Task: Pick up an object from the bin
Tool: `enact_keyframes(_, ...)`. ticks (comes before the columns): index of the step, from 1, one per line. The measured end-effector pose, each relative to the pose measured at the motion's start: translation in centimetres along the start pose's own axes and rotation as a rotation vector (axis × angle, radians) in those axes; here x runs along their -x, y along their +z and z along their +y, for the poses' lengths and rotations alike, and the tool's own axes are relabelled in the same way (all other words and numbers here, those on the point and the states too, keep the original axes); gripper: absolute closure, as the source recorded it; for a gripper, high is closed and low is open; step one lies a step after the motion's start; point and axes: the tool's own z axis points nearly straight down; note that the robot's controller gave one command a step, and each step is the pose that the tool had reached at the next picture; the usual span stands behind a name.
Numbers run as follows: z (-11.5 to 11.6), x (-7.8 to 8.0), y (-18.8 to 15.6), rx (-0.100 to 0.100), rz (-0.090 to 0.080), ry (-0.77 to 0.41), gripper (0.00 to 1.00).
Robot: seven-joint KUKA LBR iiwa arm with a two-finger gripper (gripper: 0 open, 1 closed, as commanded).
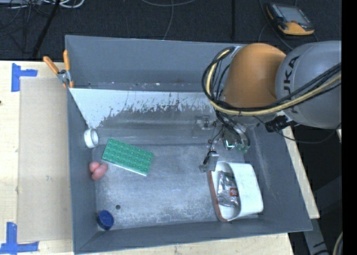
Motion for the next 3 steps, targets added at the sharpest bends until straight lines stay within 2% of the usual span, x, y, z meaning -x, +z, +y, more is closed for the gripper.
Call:
enact_keyframes(1,-7.4,-5.7,9.3,0.000,0.000,-0.150,0.00)
enact_keyframes(2,-9.2,-5.5,8.9,0.008,-0.006,-0.271,0.00)
enact_keyframes(3,-9.5,-5.9,8.7,0.008,0.016,-0.266,1.00)
